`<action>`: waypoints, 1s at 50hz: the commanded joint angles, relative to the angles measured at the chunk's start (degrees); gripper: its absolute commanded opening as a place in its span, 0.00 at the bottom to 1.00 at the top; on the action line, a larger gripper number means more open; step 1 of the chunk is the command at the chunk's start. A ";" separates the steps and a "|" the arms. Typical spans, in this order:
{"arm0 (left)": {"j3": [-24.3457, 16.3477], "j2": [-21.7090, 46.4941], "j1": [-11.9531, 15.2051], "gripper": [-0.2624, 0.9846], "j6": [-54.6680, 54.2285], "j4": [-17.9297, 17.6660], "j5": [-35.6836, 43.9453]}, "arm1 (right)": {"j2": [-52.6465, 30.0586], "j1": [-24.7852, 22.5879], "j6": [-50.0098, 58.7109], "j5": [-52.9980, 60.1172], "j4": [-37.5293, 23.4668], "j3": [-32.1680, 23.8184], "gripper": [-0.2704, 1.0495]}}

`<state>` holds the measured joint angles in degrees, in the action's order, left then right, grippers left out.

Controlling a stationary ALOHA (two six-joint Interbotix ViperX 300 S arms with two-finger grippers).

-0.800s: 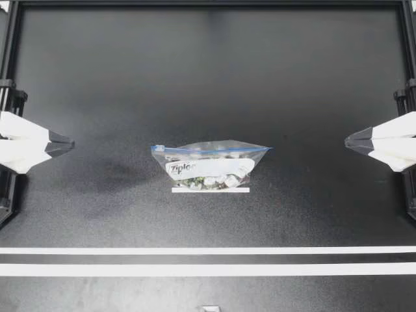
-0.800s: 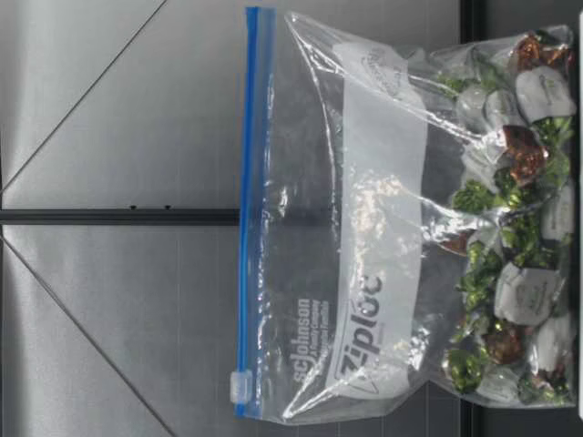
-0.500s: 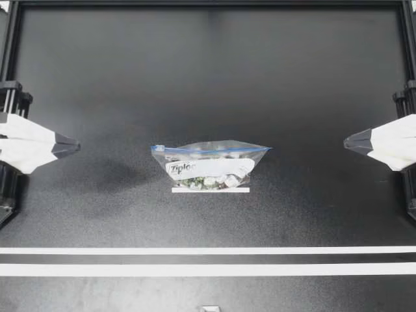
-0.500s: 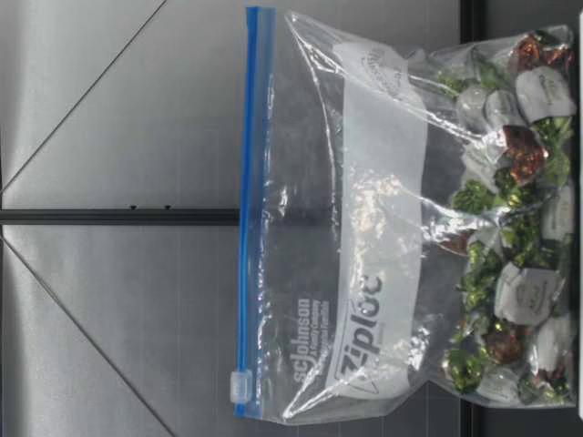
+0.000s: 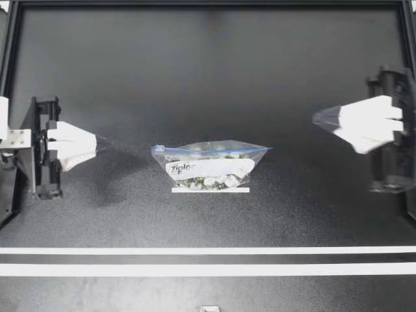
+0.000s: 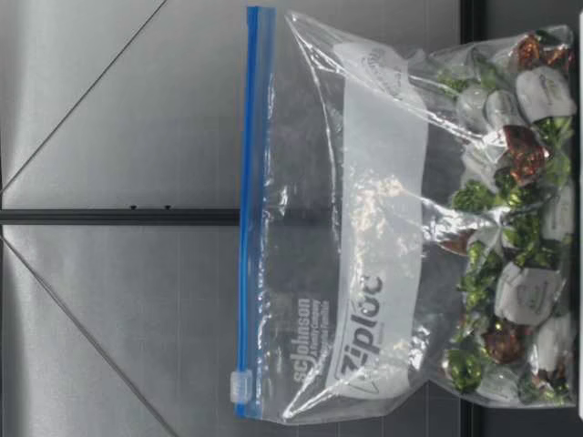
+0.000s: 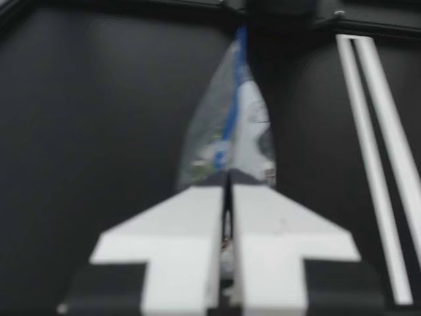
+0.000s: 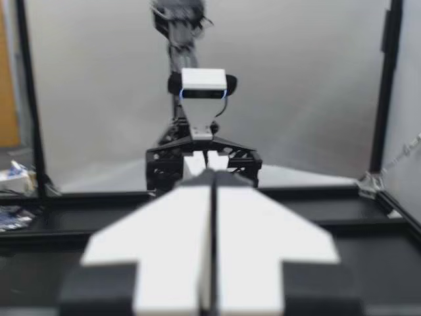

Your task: Slide open the ziploc bag.

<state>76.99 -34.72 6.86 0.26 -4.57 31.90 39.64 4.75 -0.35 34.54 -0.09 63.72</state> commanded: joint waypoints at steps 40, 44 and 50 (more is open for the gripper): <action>-8.44 28.48 -1.49 0.58 -1.49 -0.35 16.70 | -33.57 2.99 -5.45 -9.14 -0.88 -26.19 0.62; -9.32 29.71 -1.49 0.58 -2.29 -0.44 16.88 | -36.12 2.99 -5.63 -12.22 -0.88 -29.09 0.63; -9.58 30.41 -1.49 0.57 -2.37 -0.44 16.96 | -38.85 2.81 -5.63 -15.38 -0.97 -31.90 0.63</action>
<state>68.47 -4.13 5.45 -2.02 -5.01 48.16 1.58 7.38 -5.89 20.74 -0.88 34.89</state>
